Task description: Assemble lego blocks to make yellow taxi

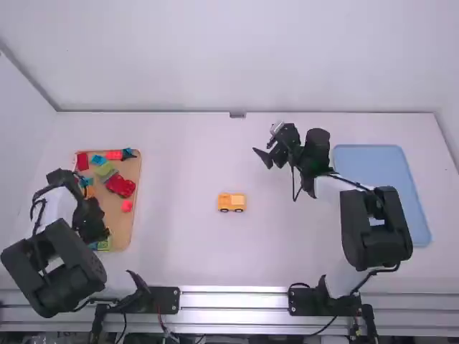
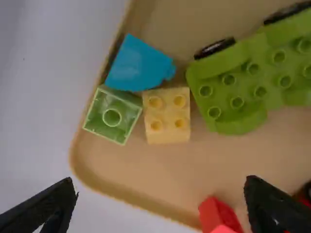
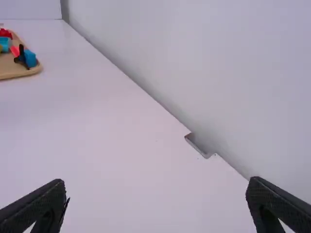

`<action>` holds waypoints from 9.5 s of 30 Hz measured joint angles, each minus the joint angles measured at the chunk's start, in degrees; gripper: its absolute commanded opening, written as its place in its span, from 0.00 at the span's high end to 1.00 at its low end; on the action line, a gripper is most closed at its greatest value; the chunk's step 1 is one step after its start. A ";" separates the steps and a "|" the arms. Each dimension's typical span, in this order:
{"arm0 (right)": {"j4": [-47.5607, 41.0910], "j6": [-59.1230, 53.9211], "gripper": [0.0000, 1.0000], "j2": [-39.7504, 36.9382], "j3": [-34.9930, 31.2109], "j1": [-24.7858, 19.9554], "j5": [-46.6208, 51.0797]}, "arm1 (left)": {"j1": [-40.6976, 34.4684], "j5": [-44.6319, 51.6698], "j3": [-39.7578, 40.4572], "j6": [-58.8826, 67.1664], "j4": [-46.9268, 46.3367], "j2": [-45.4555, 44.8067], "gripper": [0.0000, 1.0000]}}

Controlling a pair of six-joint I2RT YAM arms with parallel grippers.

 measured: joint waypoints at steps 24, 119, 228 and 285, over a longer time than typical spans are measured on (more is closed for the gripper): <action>0.09 0.15 0.02 0.00 0.00 0.00 0.00 | 0.37 0.22 -0.07 9.01 8.20 2.71 0.11; -4.26 -2.12 0.02 0.00 0.00 2.51 0.04 | -36.83 -4.02 11.41 17.57 7.93 8.17 0.85; -4.37 -2.84 0.02 0.00 0.00 0.42 4.59 | -47.50 26.95 20.74 125.39 18.75 24.24 0.01; -4.39 -6.91 0.02 0.00 -0.28 4.87 5.46 | -37.18 58.10 -20.44 139.91 75.49 23.61 0.11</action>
